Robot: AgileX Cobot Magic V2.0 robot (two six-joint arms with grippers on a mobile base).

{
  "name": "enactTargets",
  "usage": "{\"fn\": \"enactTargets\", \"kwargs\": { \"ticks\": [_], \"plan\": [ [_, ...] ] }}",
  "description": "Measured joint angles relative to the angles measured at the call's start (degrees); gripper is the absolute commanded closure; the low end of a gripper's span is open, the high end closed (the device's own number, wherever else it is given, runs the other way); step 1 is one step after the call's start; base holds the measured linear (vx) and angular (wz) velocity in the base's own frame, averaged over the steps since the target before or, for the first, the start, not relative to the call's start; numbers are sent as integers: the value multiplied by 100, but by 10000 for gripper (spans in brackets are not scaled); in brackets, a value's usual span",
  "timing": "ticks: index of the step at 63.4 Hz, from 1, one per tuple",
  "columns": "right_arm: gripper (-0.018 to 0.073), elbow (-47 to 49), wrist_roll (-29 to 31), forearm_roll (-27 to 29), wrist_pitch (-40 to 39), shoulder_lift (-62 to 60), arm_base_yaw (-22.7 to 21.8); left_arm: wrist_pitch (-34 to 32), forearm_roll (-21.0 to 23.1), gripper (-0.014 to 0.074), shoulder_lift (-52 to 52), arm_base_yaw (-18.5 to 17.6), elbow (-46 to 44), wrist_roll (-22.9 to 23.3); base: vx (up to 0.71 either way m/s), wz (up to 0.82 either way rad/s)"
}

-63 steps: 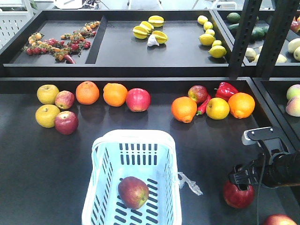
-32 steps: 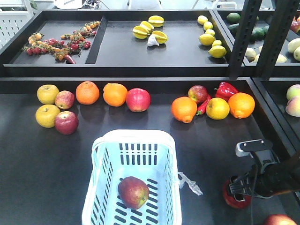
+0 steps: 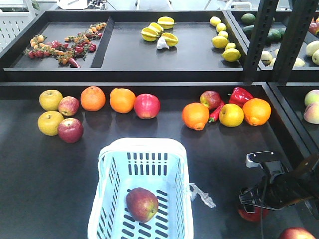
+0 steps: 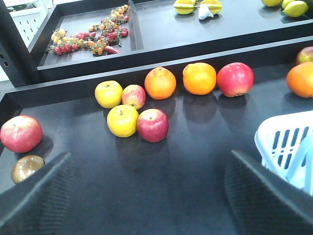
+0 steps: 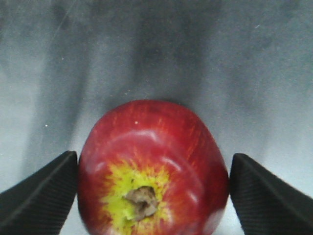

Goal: Pick three apples into basket with both arms
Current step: 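Move the right gripper back down over the next red apple, then close the right gripper on the red apple and lift it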

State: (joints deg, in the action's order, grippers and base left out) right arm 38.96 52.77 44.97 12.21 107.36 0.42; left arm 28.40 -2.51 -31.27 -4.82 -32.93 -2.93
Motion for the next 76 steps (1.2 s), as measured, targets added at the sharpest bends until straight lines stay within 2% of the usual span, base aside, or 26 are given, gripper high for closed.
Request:
{"fn": "enactTargets", "kwargs": {
  "ticks": [15, 29, 44, 60, 76],
  "plan": [
    [203, 6, 7, 1, 14, 14, 0, 0, 0, 4, 0, 0, 0, 0, 0, 0],
    [220, -7, -17, 1, 135, -124, 0, 0, 0, 4, 0, 0, 0, 0, 0, 0],
    [220, -31, -17, 1, 915, -1175, 0, 0, 0, 4, 0, 0, 0, 0, 0, 0],
    [220, -47, -17, 28, 2169, -2703, 0, 0, 0, 4, 0, 0, 0, 0, 0, 0],
    [220, -71, 350, 563, 3289, -3828, 0, 0, 0, 4, 0, 0, 0, 0, 0, 0]
  ]
}}
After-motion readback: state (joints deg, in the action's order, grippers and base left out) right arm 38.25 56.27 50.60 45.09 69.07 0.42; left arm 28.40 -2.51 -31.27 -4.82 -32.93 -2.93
